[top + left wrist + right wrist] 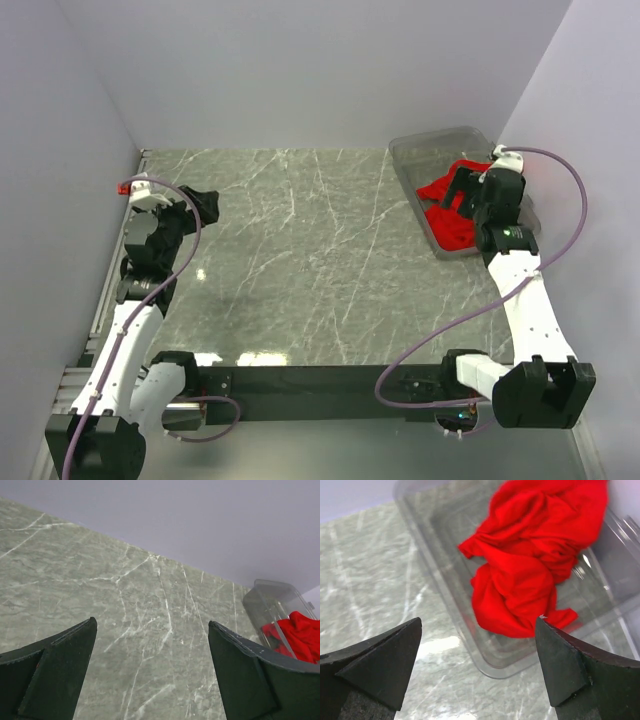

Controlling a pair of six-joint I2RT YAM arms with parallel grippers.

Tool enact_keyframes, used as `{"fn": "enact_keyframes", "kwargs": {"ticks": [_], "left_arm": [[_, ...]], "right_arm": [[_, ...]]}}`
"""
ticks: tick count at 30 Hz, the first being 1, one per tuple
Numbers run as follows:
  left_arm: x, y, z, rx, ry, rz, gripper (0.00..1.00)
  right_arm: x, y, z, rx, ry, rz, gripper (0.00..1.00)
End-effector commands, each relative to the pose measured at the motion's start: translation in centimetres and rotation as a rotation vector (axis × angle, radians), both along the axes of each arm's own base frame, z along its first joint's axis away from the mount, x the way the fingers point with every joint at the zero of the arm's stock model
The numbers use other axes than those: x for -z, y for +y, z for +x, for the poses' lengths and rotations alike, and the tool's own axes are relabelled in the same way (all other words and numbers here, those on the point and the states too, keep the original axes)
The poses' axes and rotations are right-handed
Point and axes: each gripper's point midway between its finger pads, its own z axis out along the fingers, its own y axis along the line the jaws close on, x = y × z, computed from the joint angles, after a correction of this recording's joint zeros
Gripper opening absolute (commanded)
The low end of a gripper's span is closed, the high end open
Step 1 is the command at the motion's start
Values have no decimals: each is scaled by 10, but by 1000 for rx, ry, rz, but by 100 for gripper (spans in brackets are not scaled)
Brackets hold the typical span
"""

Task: Fold and stack the t-shirts
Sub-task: Grab the tshirt from the pile

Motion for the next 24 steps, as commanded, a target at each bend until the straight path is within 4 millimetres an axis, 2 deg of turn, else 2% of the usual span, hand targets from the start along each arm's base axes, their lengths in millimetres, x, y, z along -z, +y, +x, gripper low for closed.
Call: {"fn": "enact_keyframes", "kwargs": {"ticks": [1,2,6,7,10,11,12,13,14,15,16,17,18,19,21,22,24], "left_arm": [[-31,-6,1,37,-73,-21,99],[-30,-8,2,43,-72,-22,100],[-32,-10,6,55,-79,-25,99],[-32,-10,7,55,-77,-25,99],[-30,-10,9,54,-72,-22,99],[-30,-9,9,54,-73,-22,99],[-31,-9,9,52,-75,-22,99],[-29,-9,9,52,-70,-21,99],[-30,-9,8,52,-69,-16,100],[-30,-9,8,49,-66,-16,100],[-28,-8,7,44,-60,-14,99],[-27,-7,5,41,-55,-16,99],[-23,-6,4,37,-45,-17,99],[-23,-5,1,29,-49,-20,100],[-17,-4,-2,23,-38,-29,100],[-19,-4,-5,19,-45,-34,100],[-15,-3,-8,14,-32,-47,100]], "right_arm": [[-32,17,9,-100,-58,23,100],[-35,20,9,-147,-64,-16,100],[-55,55,12,-382,-152,-44,100],[-57,74,8,-513,-175,-60,100],[-50,88,11,-653,-182,-127,100],[-55,87,15,-643,-181,-127,100],[-49,83,18,-614,-138,-113,100],[-33,80,31,-599,-76,-87,100],[-41,75,35,-588,-43,-75,100],[-38,71,42,-576,-4,-53,100],[-13,68,58,-564,90,-8,100],[-24,66,64,-549,116,21,100],[-19,61,72,-531,146,35,100],[-1,57,85,-508,192,47,100],[-2,42,103,-408,171,35,100],[12,36,112,-370,201,39,99],[17,21,125,-259,215,66,97]]}}
